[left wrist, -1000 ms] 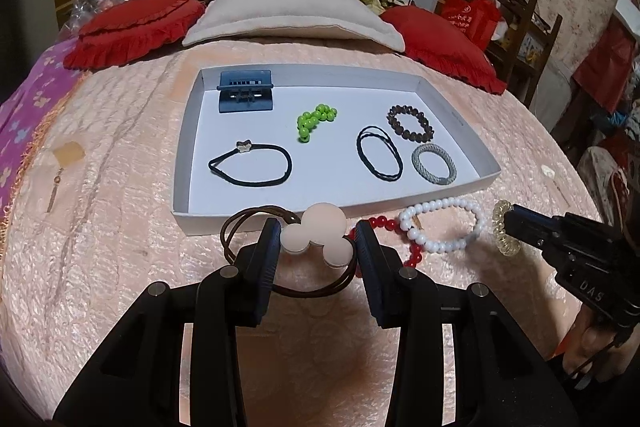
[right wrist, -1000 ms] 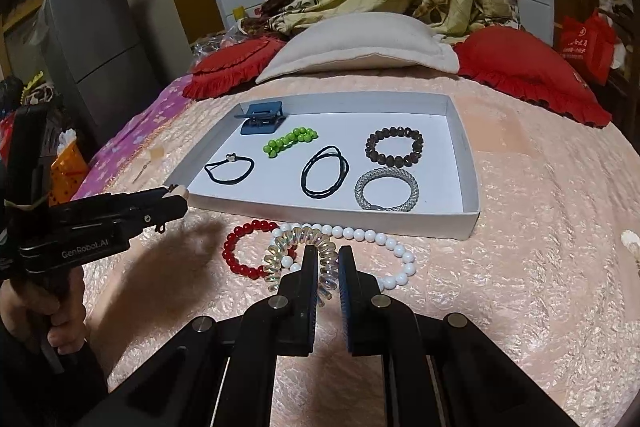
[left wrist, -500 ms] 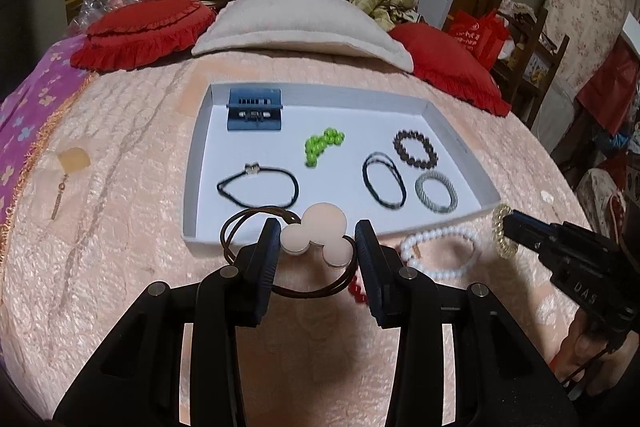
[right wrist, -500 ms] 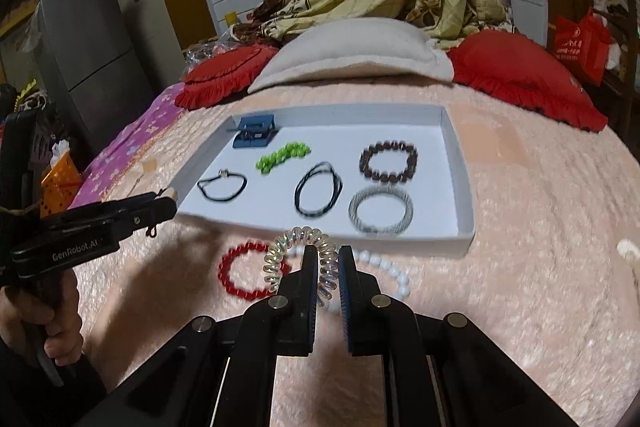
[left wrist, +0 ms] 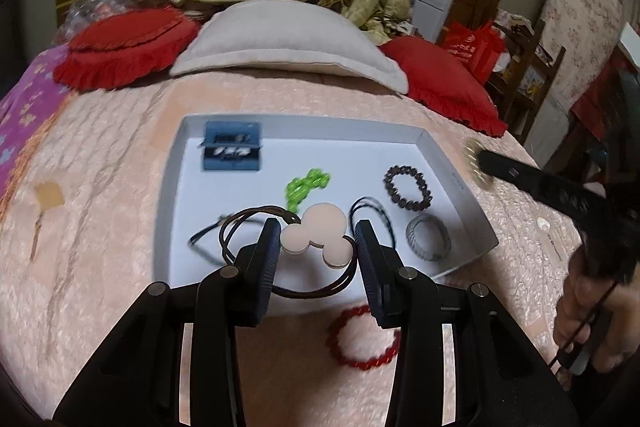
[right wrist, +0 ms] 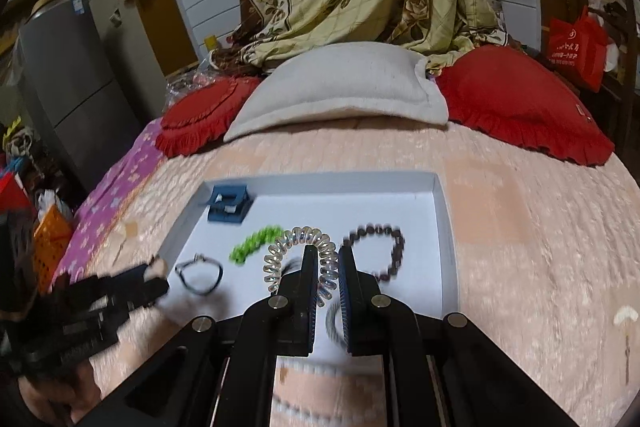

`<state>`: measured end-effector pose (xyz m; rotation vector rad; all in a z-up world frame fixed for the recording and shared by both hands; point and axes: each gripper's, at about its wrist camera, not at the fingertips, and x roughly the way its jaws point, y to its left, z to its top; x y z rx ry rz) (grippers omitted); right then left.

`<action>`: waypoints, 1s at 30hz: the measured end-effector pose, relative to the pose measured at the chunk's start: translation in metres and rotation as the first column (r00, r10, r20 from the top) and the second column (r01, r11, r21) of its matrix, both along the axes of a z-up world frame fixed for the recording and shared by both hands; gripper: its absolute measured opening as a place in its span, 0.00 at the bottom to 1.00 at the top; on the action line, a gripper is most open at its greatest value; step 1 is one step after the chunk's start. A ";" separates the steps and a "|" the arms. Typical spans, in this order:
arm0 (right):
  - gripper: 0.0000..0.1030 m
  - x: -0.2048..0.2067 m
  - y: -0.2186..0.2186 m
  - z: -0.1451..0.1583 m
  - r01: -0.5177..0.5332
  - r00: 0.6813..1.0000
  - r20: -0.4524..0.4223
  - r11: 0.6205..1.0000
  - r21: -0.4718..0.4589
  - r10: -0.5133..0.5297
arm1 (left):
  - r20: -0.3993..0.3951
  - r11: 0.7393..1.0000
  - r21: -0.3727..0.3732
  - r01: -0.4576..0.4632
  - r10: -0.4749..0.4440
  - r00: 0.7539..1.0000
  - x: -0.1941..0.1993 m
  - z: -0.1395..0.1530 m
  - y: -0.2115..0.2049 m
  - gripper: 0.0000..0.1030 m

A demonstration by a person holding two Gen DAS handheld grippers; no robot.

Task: Organize jewelry
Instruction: 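Lower the hair tie into the tray with left gripper while right gripper releases the coil there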

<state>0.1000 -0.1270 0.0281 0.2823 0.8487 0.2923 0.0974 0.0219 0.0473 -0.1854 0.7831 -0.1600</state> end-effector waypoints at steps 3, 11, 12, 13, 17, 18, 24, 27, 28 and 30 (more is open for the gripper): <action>0.09 0.023 0.002 -0.010 -0.001 1.000 -0.018 1.000 0.025 0.001 | -0.012 0.999 0.019 0.027 -0.026 1.000 0.023 -0.012 -0.012 0.36; 0.09 0.090 0.031 -0.065 -0.011 0.986 -0.164 0.999 0.053 0.020 | -0.098 1.000 0.002 0.029 -0.028 0.995 0.047 -0.047 -0.027 0.36; 0.09 0.097 0.035 -0.070 -0.014 0.984 -0.179 0.999 0.046 0.022 | -0.100 1.000 0.012 0.025 -0.023 0.995 0.047 -0.049 -0.028 0.36; 0.09 0.100 0.038 -0.074 -0.010 0.982 -0.191 0.999 0.030 0.015 | -0.101 1.000 0.023 0.020 -0.018 0.995 0.049 -0.049 -0.027 0.36; 0.09 0.110 0.047 -0.093 -0.002 0.966 -0.258 1.000 -0.007 0.000 | -0.131 0.999 0.050 -0.012 0.019 0.991 0.053 -0.058 -0.020 0.36; 0.09 0.112 0.047 -0.096 0.005 0.963 -0.268 1.000 -0.007 -0.007 | -0.138 0.999 0.051 -0.011 0.018 0.990 0.054 -0.060 -0.018 0.36; 0.10 0.114 0.044 -0.096 0.019 0.962 -0.273 1.000 0.001 -0.018 | -0.147 0.999 0.053 -0.005 0.013 0.989 0.055 -0.064 -0.019 0.36; 0.11 0.112 0.041 -0.094 0.023 0.964 -0.264 1.000 0.016 -0.018 | -0.157 0.999 0.027 -0.026 0.030 0.987 0.056 -0.064 -0.015 0.38; 0.11 0.112 0.040 -0.093 0.025 0.965 -0.262 1.000 0.019 -0.019 | -0.158 0.999 0.023 -0.027 0.031 0.987 0.056 -0.064 -0.015 0.38; 0.11 0.110 0.037 -0.092 0.030 0.968 -0.252 0.999 0.023 -0.023 | -0.162 0.999 0.022 -0.034 0.037 0.986 0.056 -0.063 -0.013 0.43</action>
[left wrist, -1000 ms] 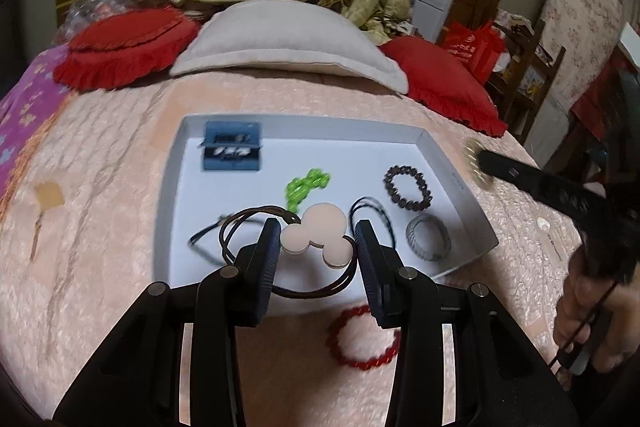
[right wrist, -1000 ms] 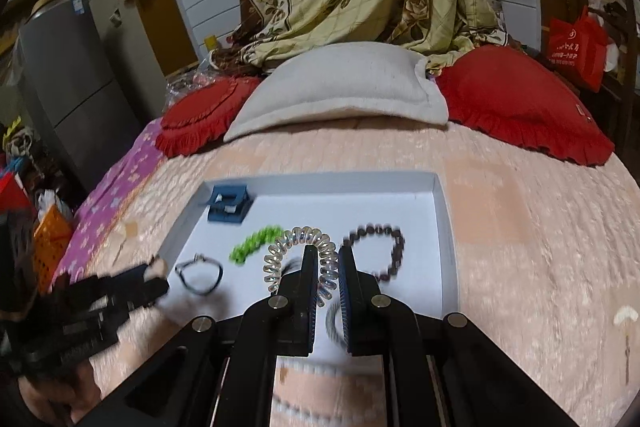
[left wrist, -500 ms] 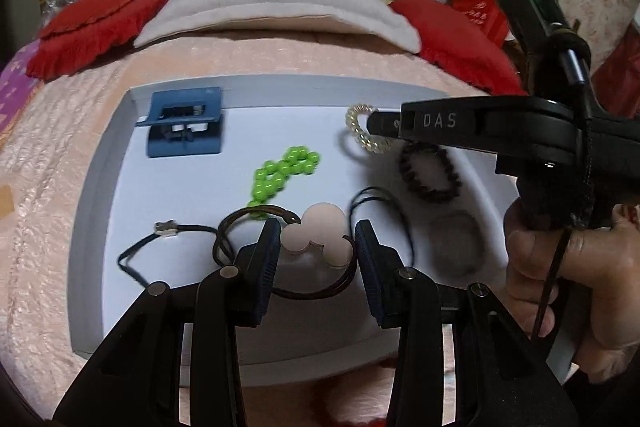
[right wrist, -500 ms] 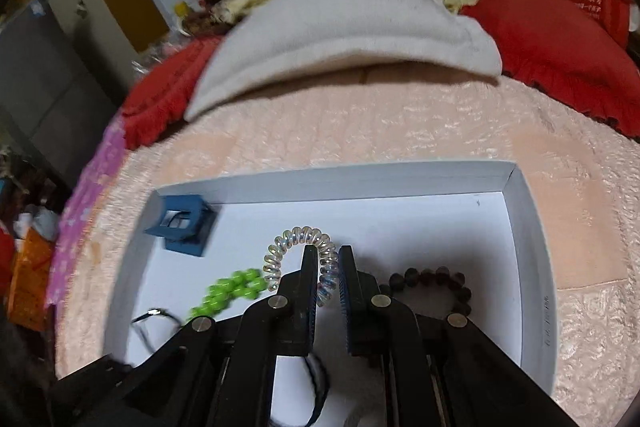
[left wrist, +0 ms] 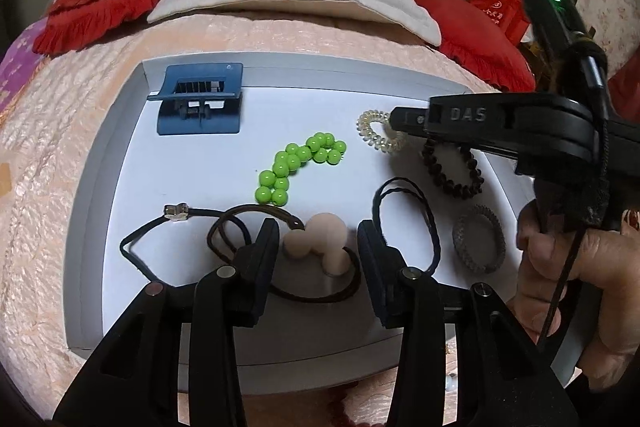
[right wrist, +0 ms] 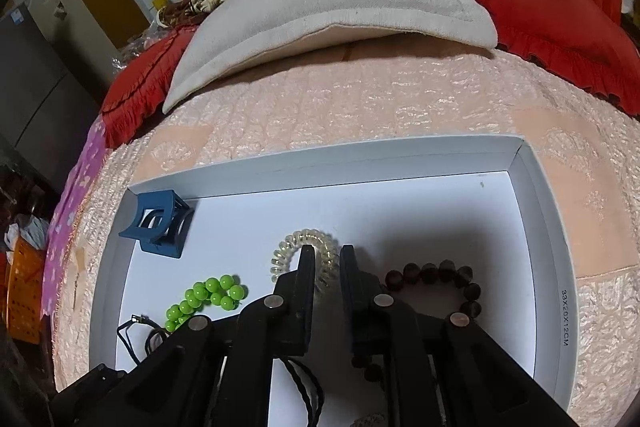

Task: Organize jewelry
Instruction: 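Lower the hair tie into the tray with left gripper while right gripper releases the coil there, then grasp the red bead bracelet with left gripper while right gripper grasps the white pearl bracelet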

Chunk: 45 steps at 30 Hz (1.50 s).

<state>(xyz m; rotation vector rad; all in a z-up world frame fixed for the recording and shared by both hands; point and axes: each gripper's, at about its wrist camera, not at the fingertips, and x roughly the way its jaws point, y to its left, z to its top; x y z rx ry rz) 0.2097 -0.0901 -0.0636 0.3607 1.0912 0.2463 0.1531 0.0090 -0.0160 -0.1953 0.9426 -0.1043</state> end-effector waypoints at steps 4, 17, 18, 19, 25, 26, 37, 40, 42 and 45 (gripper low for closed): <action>0.11 -0.004 -0.006 0.010 0.011 1.000 0.025 1.000 0.015 -0.012 | 0.009 1.000 -0.026 -0.009 0.009 1.000 -0.002 0.008 0.005 0.54; 0.17 -0.109 -0.030 0.082 -0.020 0.979 0.202 1.000 -0.018 0.023 | 0.131 0.993 -0.102 -0.061 0.074 0.989 -0.060 0.053 0.052 0.55; 0.29 -0.124 -0.032 0.083 -0.023 0.977 0.210 0.999 -0.031 0.029 | 0.124 0.994 -0.097 -0.043 0.055 0.991 -0.069 0.050 0.050 0.55; 0.36 -0.139 -0.035 0.081 -0.022 0.976 0.215 0.999 -0.042 0.031 | 0.116 0.995 -0.095 -0.030 0.041 0.992 -0.075 0.046 0.048 0.55; 0.43 -0.195 -0.033 0.053 -0.119 0.975 0.180 0.990 -0.082 0.132 | 0.042 0.996 0.036 0.084 -0.085 0.995 -0.102 0.011 0.004 0.55; 0.43 -0.198 -0.028 0.050 -0.145 0.971 0.175 0.984 -0.103 0.162 | 0.047 0.995 0.049 0.089 -0.091 0.995 -0.102 0.009 0.001 0.55; 0.43 -0.187 -0.053 0.008 -0.119 0.990 0.061 0.984 -0.132 0.128 | 0.004 0.975 0.187 0.123 -0.126 0.992 -0.091 -0.011 -0.025 0.54; 0.43 -0.188 -0.046 0.003 -0.156 0.984 0.061 0.974 -0.166 0.169 | 0.008 0.970 0.196 0.145 -0.149 0.989 -0.090 -0.011 -0.029 0.35; 0.41 -0.189 -0.041 0.002 -0.166 0.980 0.070 0.965 -0.201 0.184 | 0.008 0.969 0.187 0.160 -0.165 0.986 -0.091 -0.010 -0.031 0.21; 0.34 -0.191 -0.036 0.003 -0.182 0.975 0.078 0.948 -0.259 0.208 | 0.013 0.962 0.190 0.194 -0.200 0.980 -0.094 -0.009 -0.038 0.08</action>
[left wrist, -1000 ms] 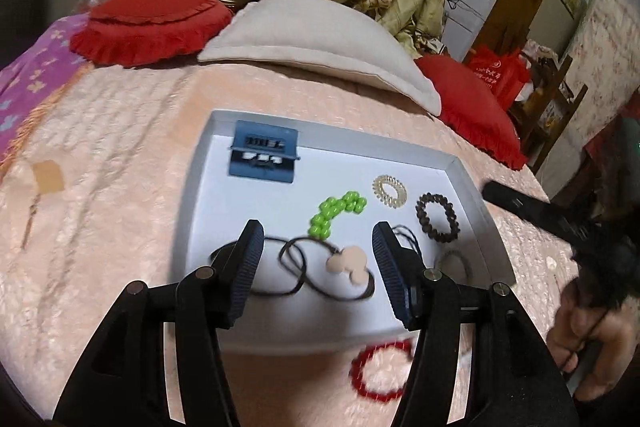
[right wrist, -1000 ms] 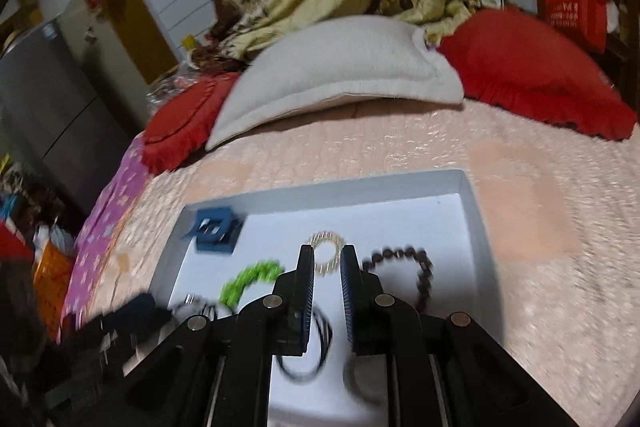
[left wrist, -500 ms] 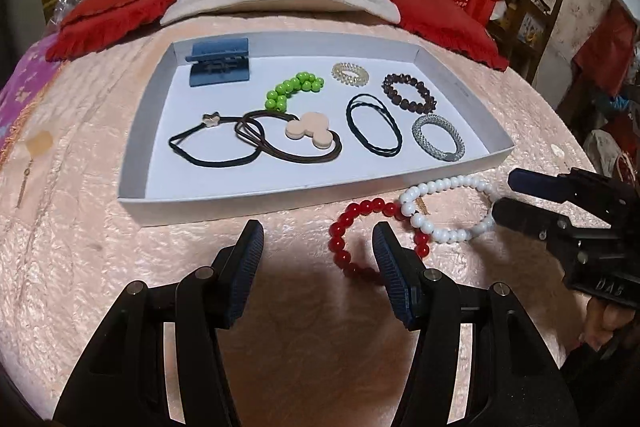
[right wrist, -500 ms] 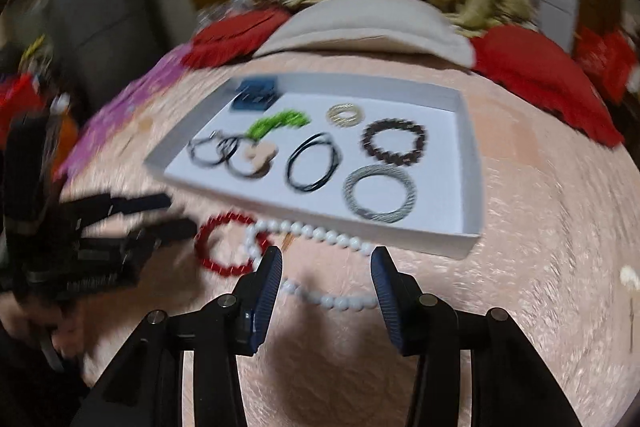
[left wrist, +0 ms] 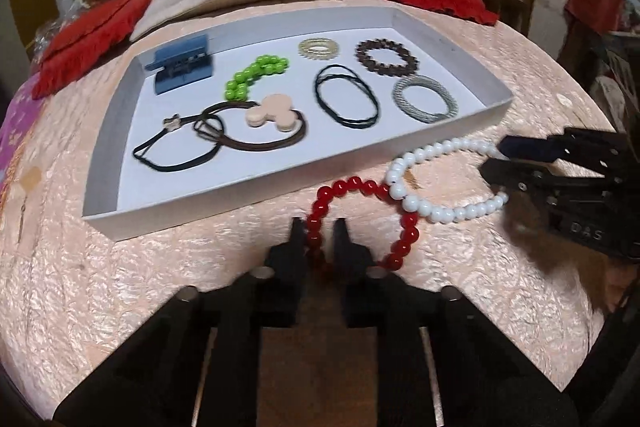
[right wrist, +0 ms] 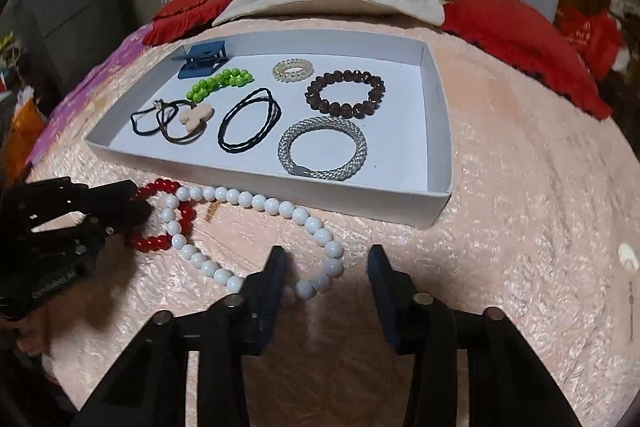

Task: Organize jewelry
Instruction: 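Grasp the red bead bracelet with left gripper while right gripper grasps the white pearl bracelet, then carry the red bracelet with left gripper while right gripper carries the pearl bracelet over the tray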

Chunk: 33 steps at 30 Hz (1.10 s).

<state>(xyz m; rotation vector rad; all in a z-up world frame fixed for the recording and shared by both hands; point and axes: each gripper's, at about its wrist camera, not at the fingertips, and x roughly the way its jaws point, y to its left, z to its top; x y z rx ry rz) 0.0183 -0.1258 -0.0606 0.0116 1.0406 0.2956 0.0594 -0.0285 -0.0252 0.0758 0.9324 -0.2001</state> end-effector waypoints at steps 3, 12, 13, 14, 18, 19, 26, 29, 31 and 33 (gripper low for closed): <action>0.28 -0.001 0.001 0.001 -0.008 1.000 -0.008 1.000 -0.006 0.008 | -0.002 1.000 -0.015 0.009 -0.009 1.000 -0.001 0.000 0.001 0.08; 0.08 -0.008 0.004 0.007 -0.030 1.000 -0.007 0.999 0.024 0.030 | 0.023 0.996 -0.091 -0.004 0.006 1.000 -0.005 0.016 0.012 0.07; 0.08 -0.009 0.004 0.010 -0.032 0.999 0.001 0.999 0.037 0.032 | 0.028 0.995 -0.101 -0.006 0.009 1.000 -0.005 0.019 0.014 0.07; 0.08 -0.010 0.004 0.015 -0.033 0.999 0.014 0.998 0.051 0.032 | 0.032 0.994 -0.112 -0.012 0.015 0.999 -0.005 0.022 0.016 0.07; 0.08 -0.015 -0.001 0.044 -0.023 0.996 0.092 0.986 0.166 0.007 | 0.026 0.991 -0.130 -0.036 0.040 0.999 -0.003 0.025 0.021 0.07; 0.08 -0.016 -0.003 0.050 -0.020 0.994 0.108 0.981 0.194 -0.001 | 0.024 0.990 -0.132 -0.042 0.045 0.999 -0.002 0.026 0.022 0.07; 0.08 -0.015 -0.002 0.064 0.007 0.989 0.140 0.971 0.237 -0.041 | 0.017 0.989 -0.133 -0.069 0.072 0.997 -0.002 0.030 0.026 0.07; 0.08 -0.015 0.000 0.065 0.016 0.990 0.132 0.971 0.237 -0.048 | 0.013 0.988 -0.126 -0.088 0.090 0.996 0.000 0.031 0.026 0.07; 0.08 -0.016 -0.002 0.065 0.023 0.989 0.135 0.971 0.239 -0.056 | 0.010 0.988 -0.120 -0.096 0.098 0.995 0.001 0.031 0.025 0.07; 0.08 -0.017 -0.004 0.066 0.026 0.989 0.136 0.969 0.247 -0.061 | 0.007 0.988 -0.118 -0.099 0.101 0.995 0.001 0.032 0.025 0.07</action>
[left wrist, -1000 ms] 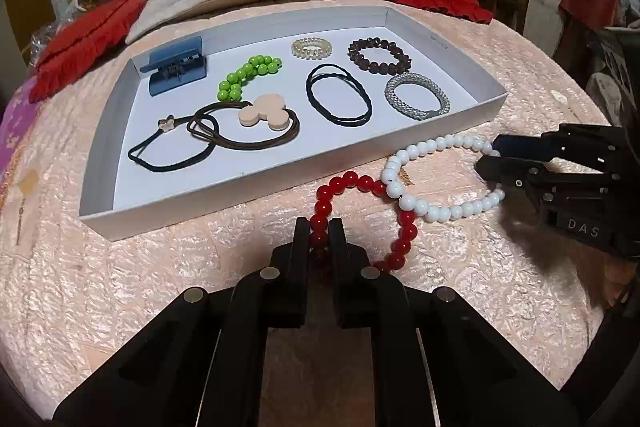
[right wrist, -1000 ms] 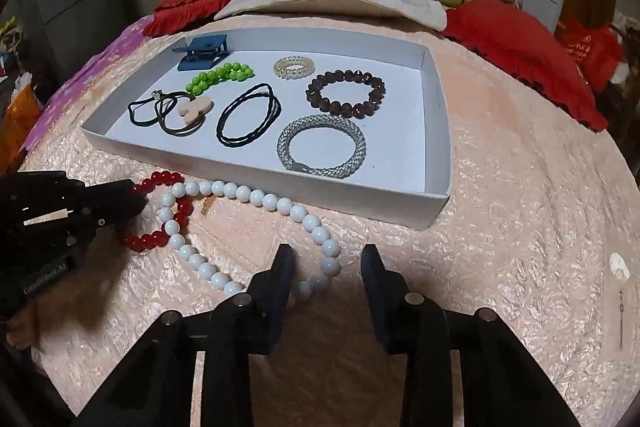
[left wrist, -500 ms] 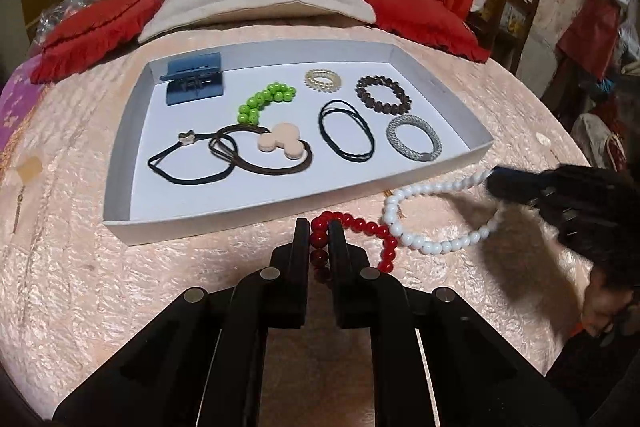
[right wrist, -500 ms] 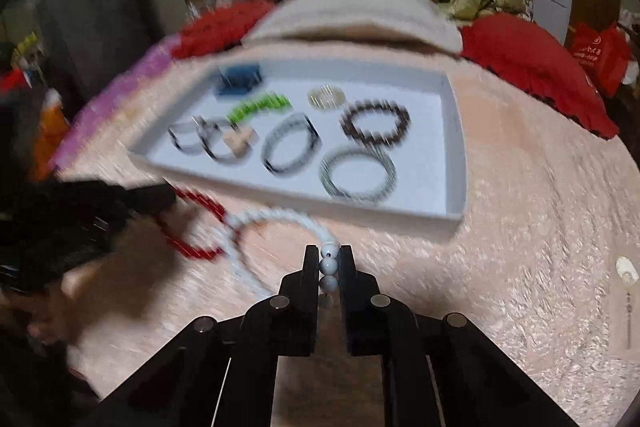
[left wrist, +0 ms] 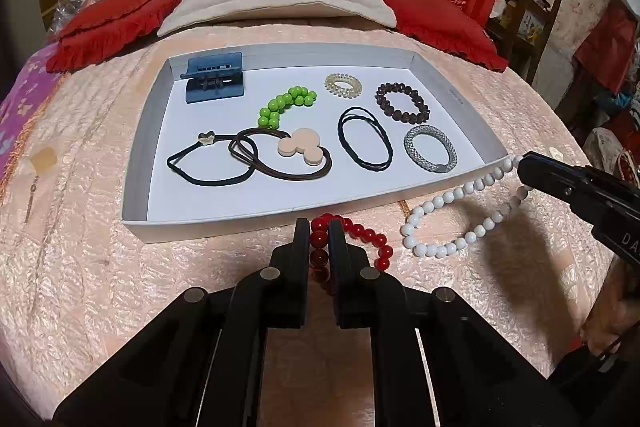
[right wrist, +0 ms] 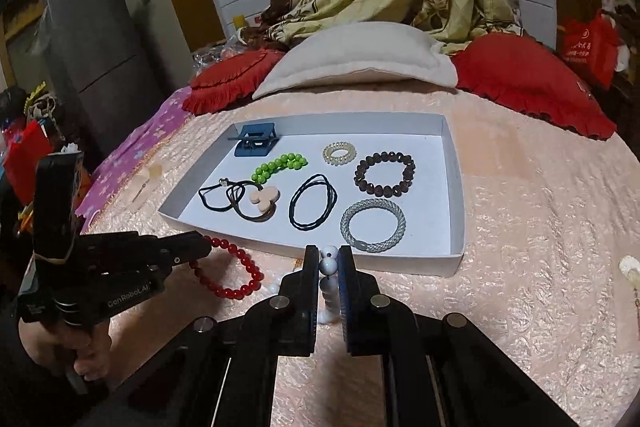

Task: Organize jewelry
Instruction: 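Carry the red bracelet with left gripper while right gripper carries the pearl bracelet over the tray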

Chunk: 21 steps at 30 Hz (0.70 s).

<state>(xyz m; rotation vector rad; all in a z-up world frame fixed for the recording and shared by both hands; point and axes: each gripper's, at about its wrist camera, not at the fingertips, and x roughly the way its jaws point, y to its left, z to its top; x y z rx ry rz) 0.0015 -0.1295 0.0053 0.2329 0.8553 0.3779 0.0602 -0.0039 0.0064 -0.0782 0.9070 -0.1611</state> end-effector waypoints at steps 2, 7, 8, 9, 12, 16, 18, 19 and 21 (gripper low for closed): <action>0.08 -0.001 -0.001 0.001 0.005 1.000 0.003 1.000 0.006 -0.005 | -0.004 1.000 0.004 0.000 0.000 1.000 0.001 0.000 0.000 0.07; 0.08 -0.003 -0.001 0.006 0.002 1.000 0.015 1.000 0.016 -0.002 | -0.010 1.000 0.010 -0.016 0.016 1.000 0.001 -0.001 0.004 0.07; 0.08 -0.003 0.000 0.007 0.003 1.000 0.020 1.000 0.015 -0.004 | -0.012 1.000 0.009 -0.018 0.018 1.000 0.001 -0.002 0.004 0.07; 0.08 -0.003 0.000 0.008 0.004 1.000 0.022 1.000 0.016 -0.004 | -0.013 1.000 0.010 -0.019 0.019 1.000 0.001 -0.002 0.004 0.07; 0.08 -0.003 0.001 0.009 -0.001 1.000 0.023 1.000 0.014 0.000 | -0.012 1.000 0.013 -0.017 0.017 1.000 0.001 -0.002 0.003 0.07; 0.08 -0.003 0.001 0.008 0.002 1.000 0.018 1.000 0.013 -0.002 | -0.010 1.000 0.015 -0.016 0.016 1.000 0.001 -0.002 0.002 0.07; 0.08 -0.003 0.001 0.010 0.004 1.000 0.020 1.000 0.015 -0.004 | -0.009 1.000 0.015 -0.017 0.017 1.000 0.001 -0.002 0.002 0.07; 0.08 -0.003 0.000 0.010 0.005 1.000 0.022 1.000 0.016 -0.006 | -0.009 1.000 0.014 -0.018 0.018 1.000 0.001 -0.001 0.002 0.07; 0.08 -0.003 -0.001 0.013 0.009 1.000 0.027 1.000 0.020 -0.009 | -0.009 1.000 0.010 -0.018 0.018 1.000 0.002 0.000 0.003 0.07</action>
